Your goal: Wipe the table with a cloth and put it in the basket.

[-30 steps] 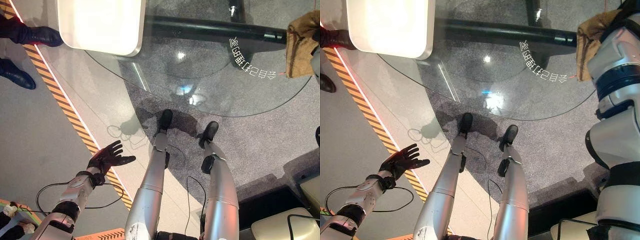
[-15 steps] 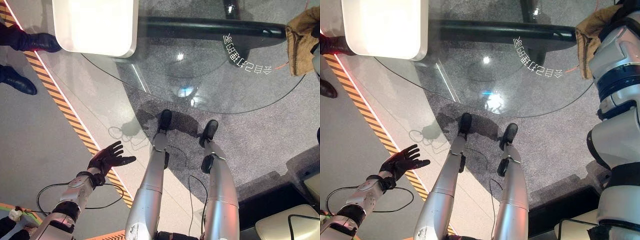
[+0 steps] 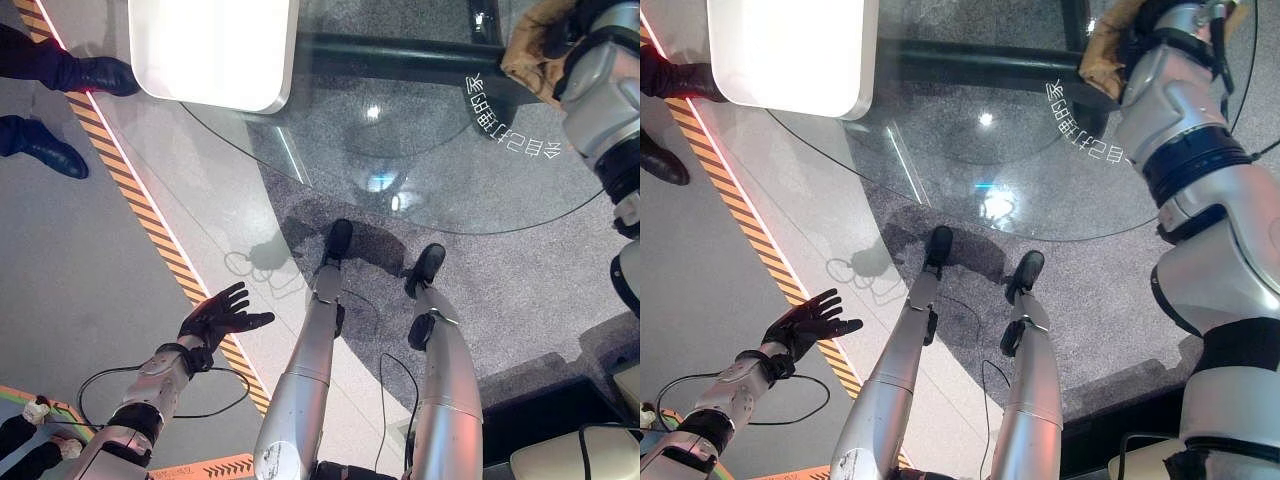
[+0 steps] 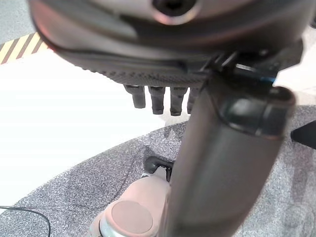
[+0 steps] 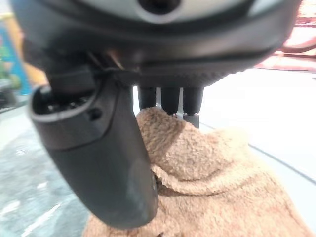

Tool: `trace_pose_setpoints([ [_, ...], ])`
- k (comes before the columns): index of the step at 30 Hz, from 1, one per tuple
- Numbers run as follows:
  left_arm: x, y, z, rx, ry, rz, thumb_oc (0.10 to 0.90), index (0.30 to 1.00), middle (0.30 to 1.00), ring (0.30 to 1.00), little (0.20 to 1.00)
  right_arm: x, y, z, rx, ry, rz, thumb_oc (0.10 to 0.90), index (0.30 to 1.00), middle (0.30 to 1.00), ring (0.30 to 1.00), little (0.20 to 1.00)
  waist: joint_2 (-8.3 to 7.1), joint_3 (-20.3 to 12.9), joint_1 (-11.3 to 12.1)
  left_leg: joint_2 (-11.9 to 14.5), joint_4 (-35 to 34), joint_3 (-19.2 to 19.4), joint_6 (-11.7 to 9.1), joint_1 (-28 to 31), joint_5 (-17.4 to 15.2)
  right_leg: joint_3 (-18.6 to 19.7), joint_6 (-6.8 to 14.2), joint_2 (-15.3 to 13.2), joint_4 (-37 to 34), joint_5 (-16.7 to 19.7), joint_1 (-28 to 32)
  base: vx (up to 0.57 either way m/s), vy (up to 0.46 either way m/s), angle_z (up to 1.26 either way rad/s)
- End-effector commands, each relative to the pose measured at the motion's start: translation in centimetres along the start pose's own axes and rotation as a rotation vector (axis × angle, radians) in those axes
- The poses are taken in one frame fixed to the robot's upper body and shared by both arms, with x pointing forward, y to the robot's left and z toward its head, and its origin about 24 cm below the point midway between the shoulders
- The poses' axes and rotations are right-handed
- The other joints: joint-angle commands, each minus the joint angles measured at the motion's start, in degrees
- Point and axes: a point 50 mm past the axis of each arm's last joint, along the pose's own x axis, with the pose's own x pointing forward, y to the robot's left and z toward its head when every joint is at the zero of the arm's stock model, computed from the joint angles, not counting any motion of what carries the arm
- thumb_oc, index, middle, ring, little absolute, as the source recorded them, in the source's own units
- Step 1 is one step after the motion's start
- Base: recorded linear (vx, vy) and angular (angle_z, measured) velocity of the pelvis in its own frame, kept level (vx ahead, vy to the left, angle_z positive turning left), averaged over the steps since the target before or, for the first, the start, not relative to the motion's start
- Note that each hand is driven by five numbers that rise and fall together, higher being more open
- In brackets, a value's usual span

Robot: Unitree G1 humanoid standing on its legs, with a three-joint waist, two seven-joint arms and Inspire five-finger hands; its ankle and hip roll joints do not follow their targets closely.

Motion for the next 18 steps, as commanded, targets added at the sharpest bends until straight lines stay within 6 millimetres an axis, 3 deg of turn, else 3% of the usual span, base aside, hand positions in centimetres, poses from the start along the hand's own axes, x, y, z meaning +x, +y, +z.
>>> trace_pose_setpoints([
  [1, -1.8, 1.0, -3.5, 0.016, 0.096, 0.035, 0.8, 0.9, 0.9, 0.9, 0.9, 0.4, -5.7, 4.3, -0.042, -0.189, -0.221, 0.1, 0.3, 0.3, 0.3, 0.2, 1.13, -0.8, 1.5, -1.2, 5.4, 0.3, 3.4, 1.0, -7.1, -0.2, 2.9, -0.4, -2.8, -2.8, 4.7, 0.0, 0.0, 0.0],
  [10, -1.8, 0.3, -4.1, 0.026, 0.088, 0.024, 0.8, 0.9, 0.9, 0.9, 0.9, -1.7, -4.0, 8.6, 0.015, -0.328, -0.148, 0.1, 0.3, 0.3, 0.3, 0.2, 1.08, -0.8, 2.5, -1.2, 4.7, 0.1, 3.2, 1.5, -6.8, -0.8, 3.1, -0.5, -3.4, -3.1, 5.6, 0.0, -0.004, 0.04],
  [18, -1.5, 0.0, -3.9, 0.039, 0.079, 0.01, 0.8, 0.9, 0.9, 0.9, 0.9, -3.3, -2.5, 11.0, 0.035, -0.413, -0.091, 0.1, 0.3, 0.3, 0.3, 0.2, 1.17, -0.8, 3.0, -1.4, 5.0, -0.3, 3.2, 1.4, -6.7, -1.0, 3.1, -0.5, -3.2, -3.1, 5.6, 0.0, -0.008, 0.02],
])
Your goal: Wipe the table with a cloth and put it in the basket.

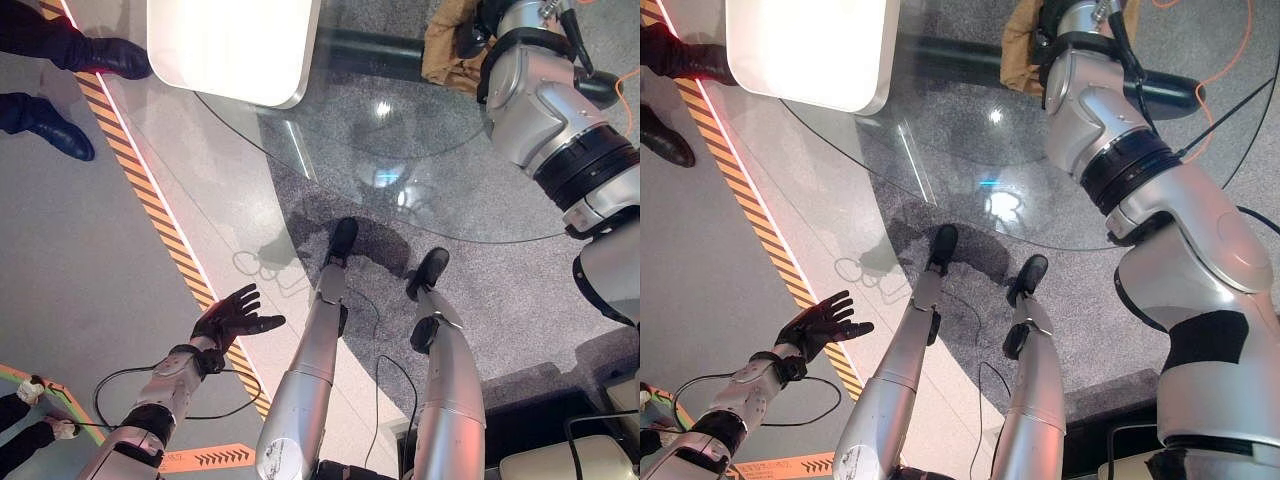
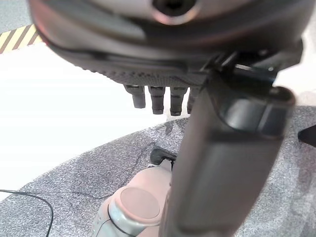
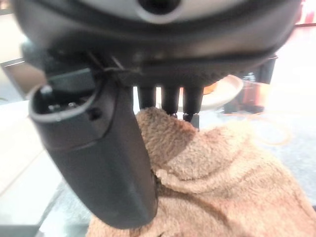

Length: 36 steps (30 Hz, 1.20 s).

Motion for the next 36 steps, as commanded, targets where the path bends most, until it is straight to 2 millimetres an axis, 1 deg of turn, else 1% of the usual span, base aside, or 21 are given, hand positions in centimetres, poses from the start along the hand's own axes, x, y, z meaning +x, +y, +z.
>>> trace_pose_setpoints([
  [1, -2.0, 1.3, -3.2, 0.024, 0.079, 0.037, 0.8, 0.9, 0.9, 0.9, 0.9, -0.3, -3.1, 4.6, -0.006, -0.194, -0.135, 0.1, 0.3, 0.3, 0.3, 0.2, 1.17, -0.7, 1.1, -1.7, 6.1, 1.2, 3.5, 1.1, -7.2, 0.7, 3.5, -0.6, -3.3, -2.0, 5.1, 0.0, 0.0, 0.0],
  [7, -1.7, 0.7, -3.1, 0.035, 0.065, 0.027, 0.8, 0.9, 0.9, 0.9, 0.9, -0.6, -1.9, 4.6, 0.048, -0.188, -0.093, 0.1, 0.3, 0.3, 0.3, 0.2, 1.31, -0.7, 1.2, -2.0, 6.3, 1.1, 3.5, 1.2, -7.3, 0.7, 3.6, -0.7, -3.3, -2.1, 5.5, 0.0, 0.0, 0.0],
  [11, -1.7, 0.6, -3.1, 0.038, 0.066, 0.027, 0.8, 0.9, 0.9, 0.9, 0.9, -0.7, -1.7, 4.8, 0.054, -0.202, -0.079, 0.1, 0.3, 0.3, 0.3, 0.2, 1.27, -0.7, 1.2, -2.0, 6.1, 1.1, 3.5, 1.6, -7.3, 0.7, 3.6, -0.7, -3.3, -2.1, 5.7, 0.0, 0.0, 0.0],
  [17, -1.5, 0.5, -2.9, 0.042, 0.066, 0.024, 0.8, 0.9, 0.9, 0.9, 0.9, -1.4, -1.2, 6.1, 0.054, -0.268, -0.049, 0.1, 0.3, 0.3, 0.3, 0.2, 1.31, -0.7, 1.0, -1.9, 6.4, 1.3, 3.5, 1.6, -7.2, 0.9, 3.6, -0.7, -3.1, -2.1, 5.7, 0.0, 0.0, 0.0],
  [19, -1.4, 0.4, -2.8, 0.043, 0.064, 0.019, 0.8, 0.9, 0.9, 0.9, 0.9, -1.7, -1.0, 6.9, 0.058, -0.305, -0.037, 0.1, 0.3, 0.3, 0.3, 0.2, 1.35, -0.7, 0.9, -1.9, 6.3, 1.3, 3.5, 1.6, -7.1, 1.0, 3.6, -0.6, -3.1, -2.0, 5.5, 0.0, 0.0, 0.0],
  [24, -1.3, 0.2, -2.9, 0.043, 0.065, 0.017, 0.8, 0.9, 0.9, 0.9, 0.9, -2.3, -0.5, 7.7, 0.044, -0.342, -0.011, 0.1, 0.3, 0.3, 0.3, 0.2, 1.47, -0.7, 1.0, -2.0, 5.9, 1.3, 3.4, 1.7, -6.8, 1.1, 3.7, -0.6, -3.1, -1.9, 5.5, 0.0, 0.0, 0.0],
  [29, -1.1, 0.1, -2.5, 0.045, 0.047, 0.012, 0.8, 0.9, 0.9, 0.9, 0.9, -2.5, 0.2, 7.8, 0.042, -0.334, 0.007, 0.1, 0.3, 0.3, 0.3, 0.2, 1.58, -0.7, 1.2, -2.0, 5.5, 1.2, 3.5, 2.0, -6.7, 0.9, 3.7, -0.6, -3.2, -1.9, 5.6, 0.0, 0.0, 0.0],
  [33, -1.1, 0.1, -2.2, 0.047, 0.036, 0.013, 0.8, 0.9, 0.9, 0.9, 0.9, -2.4, 0.4, 7.6, 0.051, -0.322, 0.008, 0.1, 0.3, 0.3, 0.3, 0.2, 1.54, -0.7, 1.2, -2.0, 5.5, 1.2, 3.5, 2.1, -6.7, 1.0, 3.8, -0.7, -3.2, -1.9, 5.8, 0.0, 0.0, 0.0],
  [34, -1.0, 0.1, -2.0, 0.048, 0.026, 0.017, 0.8, 0.9, 0.9, 0.9, 0.9, -2.4, 0.3, 7.6, 0.059, -0.316, 0.005, 0.1, 0.3, 0.3, 0.3, 0.2, 1.51, -0.7, 1.2, -1.9, 5.5, 1.2, 3.5, 2.1, -6.7, 1.0, 3.8, -0.6, -3.2, -1.8, 5.8, 0.0, 0.0, 0.0],
  [36, -0.9, 0.1, -1.5, -0.013, -0.024, 0.042, 0.8, 0.9, 0.9, 0.9, 0.9, -2.3, 0.3, 7.1, 0.122, -0.265, -0.015, 0.1, 0.3, 0.3, 0.3, 0.2, 1.51, -0.7, 1.0, -1.9, 5.5, 1.2, 3.5, 2.3, -6.7, 1.3, 3.7, -0.4, -3.0, -1.9, 5.8, 0.0, 0.0, 0.0],
])
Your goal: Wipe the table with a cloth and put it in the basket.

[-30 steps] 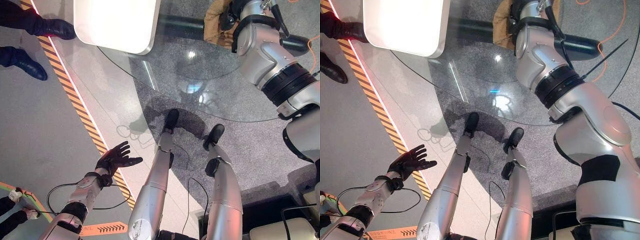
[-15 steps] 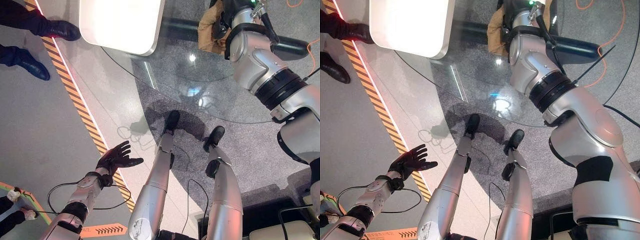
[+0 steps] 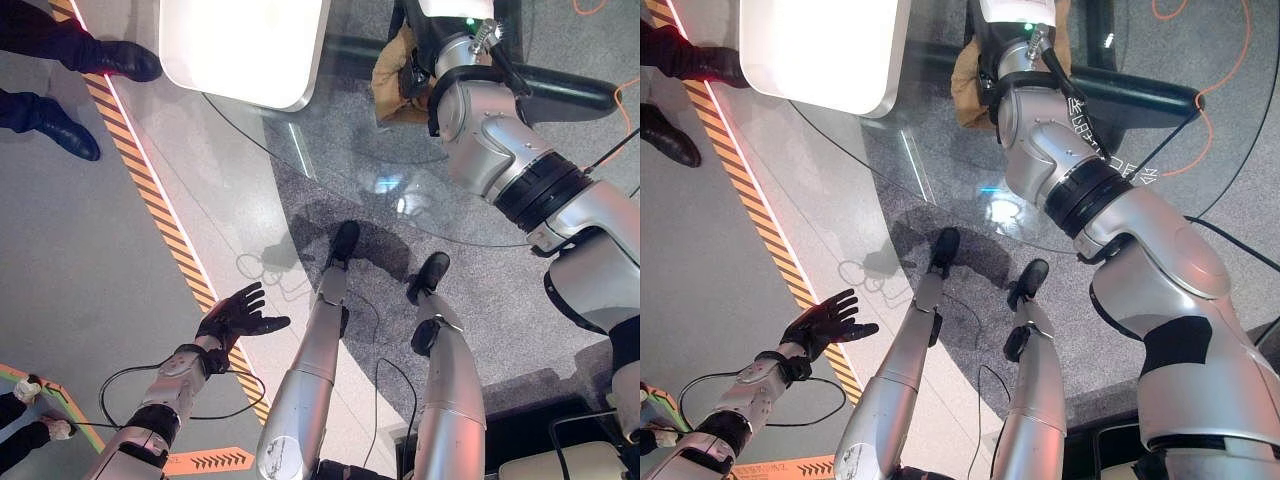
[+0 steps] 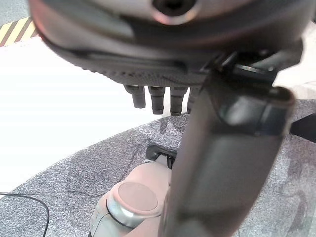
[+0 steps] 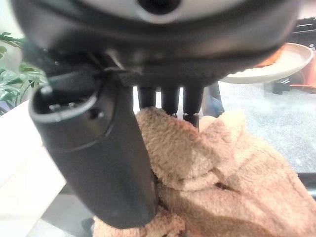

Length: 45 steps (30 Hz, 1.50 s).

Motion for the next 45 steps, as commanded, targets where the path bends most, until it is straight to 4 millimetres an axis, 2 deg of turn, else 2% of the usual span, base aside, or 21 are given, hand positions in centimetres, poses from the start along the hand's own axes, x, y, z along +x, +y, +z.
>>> trace_pose_setpoints([
  [1, -1.2, 0.9, -1.2, -0.061, -0.027, 0.075, 0.8, 0.9, 0.9, 0.9, 0.9, -0.2, -2.7, 3.2, 0.129, -0.11, -0.159, 0.1, 0.3, 0.3, 0.3, 0.2, 1.46, -0.7, 0.1, -1.9, 5.6, 1.2, 3.8, 1.3, -6.5, 1.4, 3.7, -0.4, -3.0, -2.0, 4.9, 0.0, 0.0, 0.0],
  [6, -1.2, 1.5, 0.6, -0.17, -0.165, 0.164, 0.8, 0.9, 0.9, 0.9, 0.9, 0.0, -3.7, 0.2, 0.272, -0.01, -0.279, 0.1, 0.3, 0.3, 0.3, 0.2, 0.9, -0.7, -0.4, -1.8, 5.7, 1.1, 3.8, 1.5, -6.8, 1.6, 3.8, -0.2, -2.8, -2.2, 5.1, 0.0, 0.0, 0.0],
  [12, -1.4, 2.2, 4.4, -0.265, -0.372, 0.259, 0.8, 0.9, 0.9, 0.9, 0.9, -1.1, -5.8, -4.0, 0.441, 0.061, -0.446, 0.1, 0.3, 0.3, 0.3, 0.2, -0.56, -0.7, -2.4, -1.6, 6.2, 1.3, 4.0, 1.9, -7.5, 2.3, 4.0, 0.5, -2.3, -2.4, 5.2, -0.01, 0.003, 0.02],
  [13, -1.3, 2.4, 5.2, -0.272, -0.408, 0.273, 0.8, 0.9, 0.9, 0.9, 0.9, -1.4, -6.5, -4.6, 0.463, 0.062, -0.469, 0.1, 0.3, 0.3, 0.3, 0.2, -0.86, -0.7, -2.8, -1.7, 5.9, 1.4, 4.2, 0.2, -5.5, 1.8, 3.7, 0.5, -3.0, -0.5, 3.8, -0.07, 0.023, 0.02],
  [15, -1.4, 2.5, 5.5, -0.278, -0.423, 0.291, 0.8, 0.9, 0.9, 0.9, 0.9, -1.7, -6.6, -5.0, 0.484, 0.063, -0.479, 0.1, 0.3, 0.3, 0.3, 0.2, -1.03, -0.7, -3.2, -1.6, 6.1, 1.6, 4.2, 0.3, -5.6, 2.0, 3.7, 0.6, -2.8, -0.5, 3.7, 0.0, 0.012, 0.02],
  [16, -1.5, 2.7, 5.4, -0.294, -0.426, 0.318, 0.8, 0.9, 0.9, 0.9, 0.9, -2.3, -6.1, -5.6, 0.504, 0.068, -0.473, 0.1, 0.3, 0.3, 0.3, 0.2, -1.18, -0.7, -3.9, -1.5, 6.5, 1.8, 4.2, 1.9, -7.6, 3.0, 3.9, 1.0, -1.8, -2.5, 4.9, -0.01, 0.035, -0.01],
  [17, -1.5, 2.9, 6.1, -0.302, -0.45, 0.329, 0.8, 0.9, 0.9, 0.9, 0.9, -2.5, -6.4, -5.9, 0.521, 0.063, -0.488, 0.1, 0.3, 0.3, 0.3, 0.2, -1.3, -0.7, -4.3, -1.5, 6.2, 2.0, 4.3, 0.3, -5.7, 2.7, 3.5, 1.0, -2.4, -0.8, 3.4, -0.01, 0.044, -0.02],
  [26, -1.7, 4.6, 8.3, -0.374, -0.536, 0.44, 0.8, 0.9, 0.9, 0.9, 0.9, -4.2, -5.2, -7.4, 0.615, 0.048, -0.491, 0.1, 0.3, 0.3, 0.3, 0.2, -0.96, -0.7, -6.8, -1.2, 6.6, 3.8, 4.3, 1.0, -6.1, 4.7, 3.1, 1.5, -1.2, -1.8, 3.0, -0.01, 0.053, -0.06],
  [35, -3.1, 6.4, 12.6, -0.455, -0.728, 0.604, 0.8, 0.9, 0.9, 0.9, 0.9, -5.0, -4.7, -7.7, 0.649, 0.023, -0.491, 0.1, 0.3, 0.3, 0.3, 0.2, -0.63, -0.7, -8.2, -1.0, 6.6, 4.6, 4.1, 1.6, -6.2, 6.0, 2.8, 1.8, -0.7, -2.5, 3.1, 0.0, 0.014, -0.02],
  [45, -5.9, 6.9, 18.2, -0.524, -0.977, 0.929, 0.8, 0.9, 0.9, 0.9, 0.9, -5.9, -3.4, -7.7, 0.707, 0.049, -0.494, 0.1, 0.3, 0.3, 0.3, 0.2, -1.92, -0.7, -8.6, -1.0, 6.5, 4.2, 4.0, 1.8, -6.3, 6.3, 2.6, 2.5, -0.7, -2.9, 3.5, 0.0, -0.041, -0.03],
])
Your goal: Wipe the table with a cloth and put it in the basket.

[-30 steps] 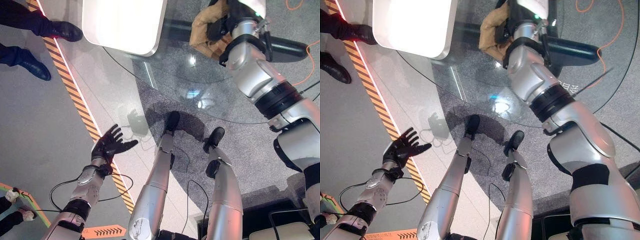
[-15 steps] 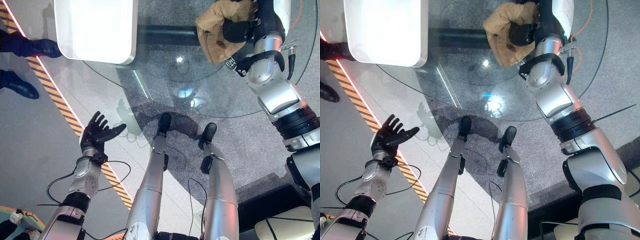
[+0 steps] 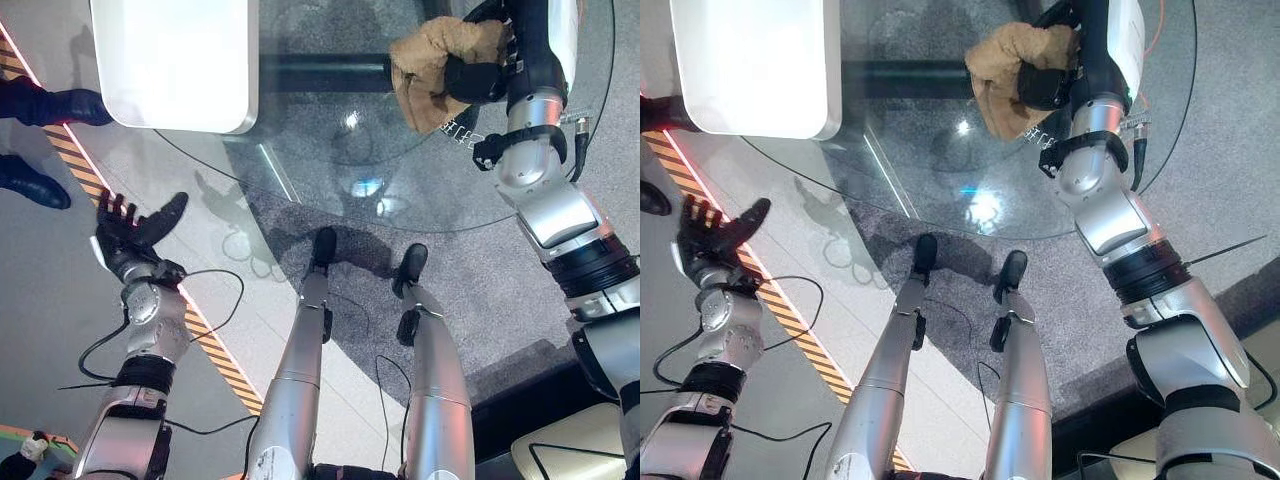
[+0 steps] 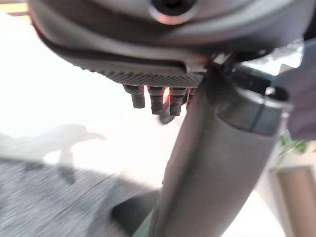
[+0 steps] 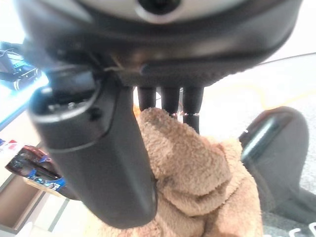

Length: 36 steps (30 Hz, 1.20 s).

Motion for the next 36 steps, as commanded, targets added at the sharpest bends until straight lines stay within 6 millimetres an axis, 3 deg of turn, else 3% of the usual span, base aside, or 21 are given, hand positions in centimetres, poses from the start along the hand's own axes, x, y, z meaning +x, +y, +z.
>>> trace_pose_setpoints([
  [1, 1.7, 2.0, 5.7, -0.055, -0.283, 0.19, 0.8, 0.9, 0.9, 0.9, 0.9, 0.1, -3.0, 3.1, 0.068, -0.177, -0.163, 0.1, 0.3, 0.3, 0.3, 0.2, -0.41, -1.2, -0.7, -0.6, 4.2, 1.0, 2.0, 1.2, -5.0, 3.0, 2.0, 2.2, -1.5, -2.7, 3.5, 0.0, 0.0, 0.0],
  [10, 1.4, 0.4, 10.1, -0.083, -0.529, 0.301, 0.8, 0.9, 0.9, 0.9, 0.9, -0.4, -2.7, 2.8, 0.08, -0.165, -0.161, 0.1, 0.3, 0.3, 0.3, 0.2, -0.61, -1.2, -1.0, -0.4, 4.1, 1.1, 1.7, 1.3, -4.8, 3.4, 1.9, 2.4, -1.5, -2.7, 3.7, 0.0, 0.0, 0.0],
  [19, -0.7, -3.6, 14.1, -0.143, -0.756, 0.151, 0.8, 0.9, 0.9, 0.9, 0.9, -1.1, -3.0, 2.8, 0.103, -0.202, -0.175, 0.1, 0.3, 0.3, 0.3, 0.2, -0.89, -1.2, -1.1, -0.4, 3.9, 1.1, 1.6, 1.6, -4.9, 3.6, 2.2, 2.5, -1.5, -2.6, 4.1, 0.0, 0.0, 0.0],
  [24, -2.4, -5.5, 15.3, -0.144, -0.846, 0.015, 0.8, 0.9, 0.9, 0.9, 0.9, -1.7, -3.1, 3.3, 0.121, -0.248, -0.179, 0.1, 0.3, 0.3, 0.3, 0.2, -1.09, -1.2, -1.3, -0.4, 3.9, 1.2, 1.6, 2.0, -5.0, 3.8, 2.4, 2.7, -1.3, -2.5, 4.4, 0.0, 0.0, 0.0],
  [36, -5.2, -7.8, 17.0, -0.172, -0.953, -0.199, 0.8, 0.9, 0.9, 0.9, 0.9, -3.0, -3.9, 4.8, 0.157, -0.361, -0.172, 0.1, 0.3, 0.3, 0.3, 0.2, -1.25, -1.2, -2.1, -0.3, 3.4, 1.7, 1.6, 2.7, -4.2, 4.6, 2.7, 3.0, -1.7, -1.4, 4.8, 0.0, 0.0, 0.0],
])
